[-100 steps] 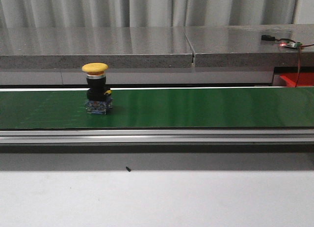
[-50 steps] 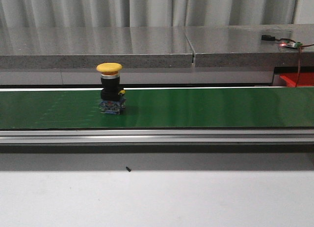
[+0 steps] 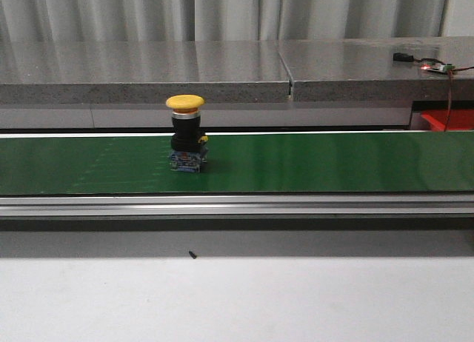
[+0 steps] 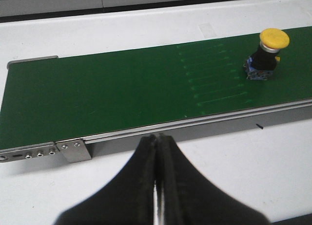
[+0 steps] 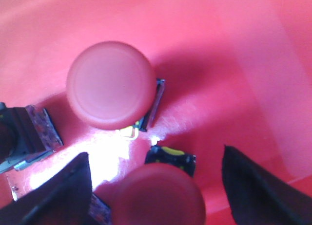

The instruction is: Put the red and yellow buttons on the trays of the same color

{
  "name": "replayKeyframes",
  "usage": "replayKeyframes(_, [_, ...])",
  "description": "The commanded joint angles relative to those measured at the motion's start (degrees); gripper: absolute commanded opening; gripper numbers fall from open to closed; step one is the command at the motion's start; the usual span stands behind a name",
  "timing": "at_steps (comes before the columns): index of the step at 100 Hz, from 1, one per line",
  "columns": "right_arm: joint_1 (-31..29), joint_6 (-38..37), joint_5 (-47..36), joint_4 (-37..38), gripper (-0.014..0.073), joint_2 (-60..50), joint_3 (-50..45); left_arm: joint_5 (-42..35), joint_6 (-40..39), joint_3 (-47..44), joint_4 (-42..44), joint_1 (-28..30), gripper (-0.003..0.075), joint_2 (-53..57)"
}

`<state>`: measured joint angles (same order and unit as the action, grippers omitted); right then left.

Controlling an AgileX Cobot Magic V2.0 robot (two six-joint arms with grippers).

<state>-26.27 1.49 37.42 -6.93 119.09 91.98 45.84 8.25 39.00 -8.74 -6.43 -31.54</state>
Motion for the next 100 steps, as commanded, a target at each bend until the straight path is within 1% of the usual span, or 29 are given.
replayKeyframes(1, [-0.3, -0.1, -2.3, -0.3, 0.0570, -4.8, 1.4, -3.5, -0.5, 1.4, -1.0, -0.4, -0.0019, -0.1])
replayKeyframes(18, [-0.3, -0.1, -3.2, 0.0, 0.0570, -8.6, 0.0, -3.5, -0.5, 1.4, -1.0, -0.4, -0.0019, -0.1])
replayKeyframes(42, [-0.1, 0.2, -10.3, 0.0, 0.0570, -19.2, -9.8, -3.5, -0.5, 1.4, -1.0, -0.4, -0.0019, -0.1])
replayKeyframes(59, [1.0, 1.4, -11.2, 0.0, 0.0570, -26.0, -13.5, -3.5, -0.5, 1.4, -1.0, -0.4, -0.0019, -0.1])
replayKeyframes(76, [5.1, 5.7, -9.8, 0.0, 0.0570, -30.3, -13.8, -3.5, -0.5, 1.4, -1.0, -0.4, -0.0019, -0.1])
replayKeyframes(100, [14.4, 9.2, -6.9, 0.0, 0.0570, -33.2, -13.8, -3.5, -0.5, 1.4, -1.0, -0.4, -0.0019, -0.1])
